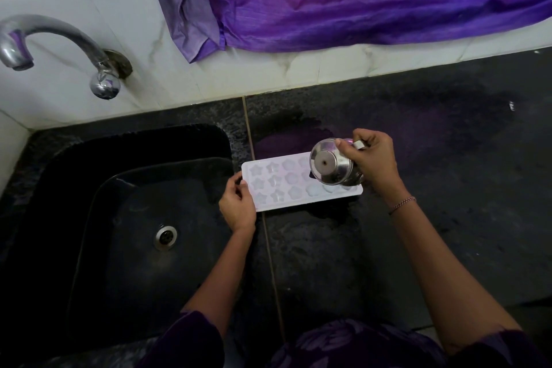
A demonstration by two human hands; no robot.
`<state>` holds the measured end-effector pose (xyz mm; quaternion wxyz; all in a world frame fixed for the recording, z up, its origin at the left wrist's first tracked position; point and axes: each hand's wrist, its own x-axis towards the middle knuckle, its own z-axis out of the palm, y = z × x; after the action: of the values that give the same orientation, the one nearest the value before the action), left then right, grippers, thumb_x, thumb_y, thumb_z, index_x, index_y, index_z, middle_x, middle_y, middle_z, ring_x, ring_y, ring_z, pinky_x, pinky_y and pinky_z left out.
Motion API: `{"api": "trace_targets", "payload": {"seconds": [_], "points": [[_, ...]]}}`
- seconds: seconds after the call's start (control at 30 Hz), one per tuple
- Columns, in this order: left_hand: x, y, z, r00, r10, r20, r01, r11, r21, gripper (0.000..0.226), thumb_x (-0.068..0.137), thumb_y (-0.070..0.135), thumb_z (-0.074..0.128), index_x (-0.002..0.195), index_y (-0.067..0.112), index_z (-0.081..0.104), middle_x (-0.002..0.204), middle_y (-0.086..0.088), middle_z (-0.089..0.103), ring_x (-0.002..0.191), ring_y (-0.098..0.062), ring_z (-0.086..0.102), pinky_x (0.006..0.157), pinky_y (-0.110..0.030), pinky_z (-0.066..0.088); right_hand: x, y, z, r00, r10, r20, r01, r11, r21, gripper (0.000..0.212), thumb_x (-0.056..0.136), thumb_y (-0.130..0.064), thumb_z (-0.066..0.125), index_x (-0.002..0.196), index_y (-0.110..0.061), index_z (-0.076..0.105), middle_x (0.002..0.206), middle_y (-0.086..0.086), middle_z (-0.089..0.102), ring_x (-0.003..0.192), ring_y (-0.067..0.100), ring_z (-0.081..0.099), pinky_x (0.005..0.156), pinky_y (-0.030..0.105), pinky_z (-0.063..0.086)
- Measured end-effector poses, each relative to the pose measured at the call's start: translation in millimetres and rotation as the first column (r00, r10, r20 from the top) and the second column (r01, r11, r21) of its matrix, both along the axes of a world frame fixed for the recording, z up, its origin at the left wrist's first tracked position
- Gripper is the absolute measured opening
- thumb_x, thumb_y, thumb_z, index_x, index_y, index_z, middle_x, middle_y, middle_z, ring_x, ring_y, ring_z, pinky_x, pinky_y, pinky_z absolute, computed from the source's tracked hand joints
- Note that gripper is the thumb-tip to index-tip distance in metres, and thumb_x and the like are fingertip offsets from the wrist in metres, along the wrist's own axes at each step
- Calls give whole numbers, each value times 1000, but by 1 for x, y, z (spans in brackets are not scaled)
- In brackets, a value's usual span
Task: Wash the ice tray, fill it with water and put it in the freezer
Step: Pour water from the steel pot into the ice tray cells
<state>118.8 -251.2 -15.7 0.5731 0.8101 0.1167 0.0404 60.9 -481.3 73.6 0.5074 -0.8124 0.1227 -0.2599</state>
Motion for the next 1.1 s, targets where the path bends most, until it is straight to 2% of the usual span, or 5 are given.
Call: {"api": "trace_targets", "payload": {"seconds": [0.2, 0.43, 0.57, 0.87, 1.1], "points": [[0, 0, -1, 1000, 0, 15, 0, 1000, 10, 23, 93, 13, 52, 111, 15, 67, 76, 3, 61, 72, -14, 57, 68, -28, 47, -1, -1, 2, 1000, 21, 10, -19, 988, -155, 47, 76, -6, 72, 52, -12, 33, 51, 3, 28, 54, 7, 27, 49, 26, 25], [0, 0, 1, 1000, 0, -11, 1, 1000, 17, 24, 94, 15, 52, 113, 17, 66, 78, 4, 61, 76, -13, 58, 70, -27, 47, 1, 1, 4, 994, 113, 14, -98, 910, -403, 40, 70, -13, 70, 48, -1, 38, 49, 13, 40, 51, 16, 36, 48, 23, 27], [-1, 0, 2, 1000, 2, -15, -2, 1000, 14, 23, 94, 15, 52, 112, 17, 66, 77, 6, 60, 74, -12, 57, 70, -29, 49, 3, 4, 6, 986, 167, 12, -142, 866, -479, 37, 64, -11, 67, 51, -16, 33, 49, -4, 33, 56, 10, 30, 50, 8, 26], [0, 0, 0, 1000, 5, -12, -4, 1000, 21, 23, 94, 15, 52, 112, 16, 66, 76, 4, 60, 72, -13, 56, 69, -30, 48, 3, 6, 6, 980, 200, -7, -173, 829, -532, 40, 66, -12, 69, 52, -21, 32, 50, -19, 25, 59, 9, 31, 56, 9, 27], [1, 0, 0, 1000, -2, -1, 2, 1000, 30, 23, 94, 14, 52, 112, 16, 66, 83, 0, 64, 77, -14, 58, 71, -27, 47, 2, 4, 3, 986, 165, -30, -157, 848, -505, 42, 66, -10, 72, 51, -18, 33, 49, -14, 27, 58, 10, 31, 55, 11, 23]]}}
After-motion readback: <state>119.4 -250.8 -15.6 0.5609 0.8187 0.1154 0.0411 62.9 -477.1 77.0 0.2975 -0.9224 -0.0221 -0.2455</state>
